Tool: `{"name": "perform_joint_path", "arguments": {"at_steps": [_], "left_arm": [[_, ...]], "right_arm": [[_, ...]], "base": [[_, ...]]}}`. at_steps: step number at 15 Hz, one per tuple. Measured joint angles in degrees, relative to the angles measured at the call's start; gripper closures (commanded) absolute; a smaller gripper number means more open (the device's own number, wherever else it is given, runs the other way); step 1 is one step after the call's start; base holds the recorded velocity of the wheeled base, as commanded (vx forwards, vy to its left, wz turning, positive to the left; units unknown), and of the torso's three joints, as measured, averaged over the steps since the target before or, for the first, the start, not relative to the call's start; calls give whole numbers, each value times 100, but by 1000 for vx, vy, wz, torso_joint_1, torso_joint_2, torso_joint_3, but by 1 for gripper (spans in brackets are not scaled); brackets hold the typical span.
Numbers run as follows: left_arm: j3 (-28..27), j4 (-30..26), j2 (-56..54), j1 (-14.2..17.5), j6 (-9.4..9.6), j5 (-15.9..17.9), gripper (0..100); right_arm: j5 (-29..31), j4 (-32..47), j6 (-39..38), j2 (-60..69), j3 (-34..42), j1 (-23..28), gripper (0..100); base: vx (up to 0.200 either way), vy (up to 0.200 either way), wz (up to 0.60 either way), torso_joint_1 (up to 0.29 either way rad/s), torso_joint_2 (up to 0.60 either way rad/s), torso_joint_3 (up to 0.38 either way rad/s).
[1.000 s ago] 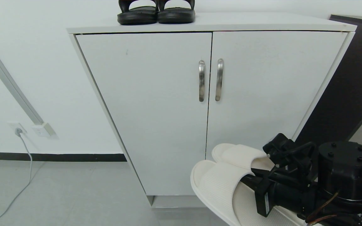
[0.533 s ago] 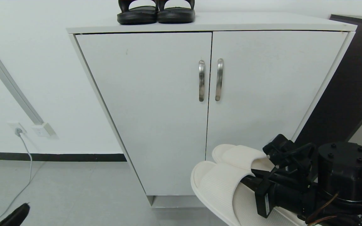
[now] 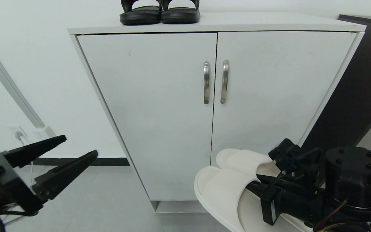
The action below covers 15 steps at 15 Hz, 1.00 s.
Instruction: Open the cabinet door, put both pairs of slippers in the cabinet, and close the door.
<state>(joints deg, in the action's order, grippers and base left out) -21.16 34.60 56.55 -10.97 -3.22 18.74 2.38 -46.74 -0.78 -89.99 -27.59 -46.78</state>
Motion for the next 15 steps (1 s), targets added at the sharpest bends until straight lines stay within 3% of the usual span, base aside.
{"name": "perform_joint_path", "arguments": {"at_steps": [3,6,8,15], "left_arm": [[-243,755,847,-560,-66,56,0],[-844,846,1458,-1395,-447,30,0],[-1337,681,1779,-1983,-597,-24,0],[-3077,547,3134,-3048,-638,-224,0]], "right_arm": [[-11,0,-26,-30,2,9,100],[-9,-1,-34,-83,5,12,100],[-4,-6,-34,-110,2,9,100],[18,-9,-33,-110,-28,12,100]], "base": [[0,0,0,0,0,0],[0,0,0,0,0,0],[0,0,0,0,0,0],[0,0,0,0,0,0]]}}
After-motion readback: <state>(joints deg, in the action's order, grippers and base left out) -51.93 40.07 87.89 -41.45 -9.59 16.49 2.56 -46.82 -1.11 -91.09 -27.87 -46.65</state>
